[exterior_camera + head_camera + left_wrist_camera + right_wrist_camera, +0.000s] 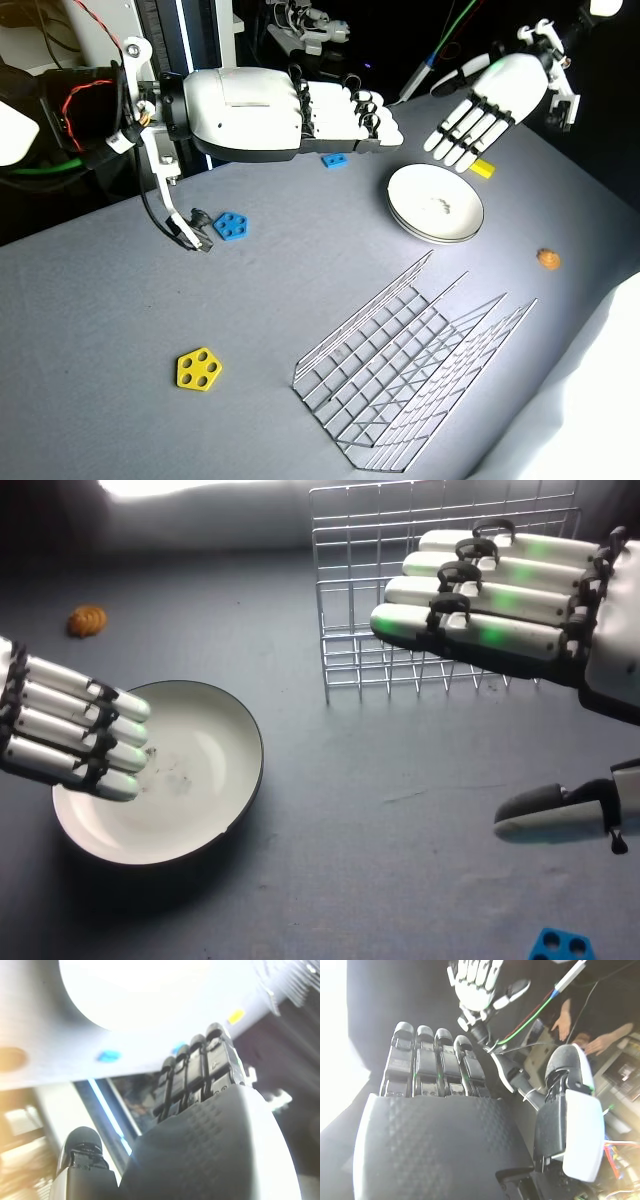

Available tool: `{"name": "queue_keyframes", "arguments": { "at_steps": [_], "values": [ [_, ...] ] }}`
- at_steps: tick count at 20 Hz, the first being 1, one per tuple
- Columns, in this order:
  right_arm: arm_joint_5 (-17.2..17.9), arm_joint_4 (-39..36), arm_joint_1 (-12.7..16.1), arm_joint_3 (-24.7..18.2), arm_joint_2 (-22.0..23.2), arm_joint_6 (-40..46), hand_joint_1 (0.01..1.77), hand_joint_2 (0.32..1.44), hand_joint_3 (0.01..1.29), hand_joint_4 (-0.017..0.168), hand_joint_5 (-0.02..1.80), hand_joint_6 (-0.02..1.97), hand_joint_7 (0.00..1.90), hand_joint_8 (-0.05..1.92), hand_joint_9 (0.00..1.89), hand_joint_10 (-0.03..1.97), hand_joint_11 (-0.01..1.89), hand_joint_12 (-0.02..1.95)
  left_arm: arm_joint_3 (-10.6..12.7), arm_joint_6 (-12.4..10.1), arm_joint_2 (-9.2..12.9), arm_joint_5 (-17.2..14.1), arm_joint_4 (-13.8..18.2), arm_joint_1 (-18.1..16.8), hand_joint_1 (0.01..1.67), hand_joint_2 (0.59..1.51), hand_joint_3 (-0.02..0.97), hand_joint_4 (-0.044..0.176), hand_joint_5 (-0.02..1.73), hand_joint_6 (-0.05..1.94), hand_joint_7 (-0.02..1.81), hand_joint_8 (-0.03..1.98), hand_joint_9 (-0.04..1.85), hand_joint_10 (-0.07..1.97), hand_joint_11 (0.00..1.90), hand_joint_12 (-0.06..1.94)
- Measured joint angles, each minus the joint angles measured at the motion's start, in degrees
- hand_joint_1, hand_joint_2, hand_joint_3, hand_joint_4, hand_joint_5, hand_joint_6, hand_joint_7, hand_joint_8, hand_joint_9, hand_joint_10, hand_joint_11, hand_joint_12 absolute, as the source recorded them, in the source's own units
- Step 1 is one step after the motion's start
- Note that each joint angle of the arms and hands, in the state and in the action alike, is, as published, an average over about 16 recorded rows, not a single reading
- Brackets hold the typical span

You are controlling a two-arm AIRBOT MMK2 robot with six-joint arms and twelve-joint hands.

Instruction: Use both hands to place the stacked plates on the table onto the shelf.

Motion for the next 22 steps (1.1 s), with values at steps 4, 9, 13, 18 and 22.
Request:
{"name": "queue_keyframes", "arguments": {
  "at_steps": [4, 9, 13, 18, 22],
  "values": [
    [-0.4, 1.1, -0.5, 0.0, -0.8, -1.5, 0.25, 1.06, 0.01, 0.003, 0.02, 0.03, 0.02, 0.02, 0.01, 0.01, 0.02, 0.0, 2.9, 1.6, -2.1, 0.6, -1.7, 4.0, 0.02, 1.057, 0.019, -0.005, 0.07, 0.0, 0.05, 0.0, 0.03, 0.01, 0.03, 0.01],
    [-0.6, 1.8, -1.3, 0.1, -1.4, -3.2, 0.22, 1.05, 0.01, 0.001, 0.02, 0.03, 0.02, 0.02, 0.01, 0.01, 0.02, 0.0, 5.9, 2.9, -4.3, 1.2, -3.0, 7.5, 0.02, 1.045, 0.019, -0.003, 0.08, 0.0, 0.05, 0.0, 0.04, 0.01, 0.04, 0.01],
    [-0.3, 1.7, -2.4, 0.5, -2.2, -4.6, 0.21, 1.06, 0.01, 0.002, 0.02, 0.03, 0.02, 0.02, 0.01, 0.01, 0.02, 0.0, 8.0, 3.6, -5.5, 1.7, -3.5, 9.2, 0.02, 1.04, 0.019, -0.002, 0.08, 0.0, 0.05, 0.0, 0.04, 0.01, 0.04, 0.02],
    [0.4, 1.8, -3.9, 1.4, -3.4, -6.0, 0.22, 1.07, 0.01, 0.002, 0.02, 0.03, 0.02, 0.02, 0.01, 0.01, 0.02, 0.0, 10.1, 4.1, -6.6, 1.9, -4.0, 10.5, 0.02, 1.046, 0.019, -0.002, 0.08, 0.0, 0.06, 0.0, 0.04, 0.01, 0.04, 0.03],
    [1.1, 1.8, -4.8, 2.1, -4.3, -7.1, 0.24, 1.08, 0.01, 0.002, 0.02, 0.03, 0.02, 0.01, 0.01, 0.01, 0.02, 0.0, 11.6, 4.2, -7.5, 2.0, -4.5, 11.4, 0.02, 1.052, 0.019, -0.001, 0.08, 0.0, 0.06, 0.0, 0.04, 0.01, 0.04, 0.03]
  ]
}}
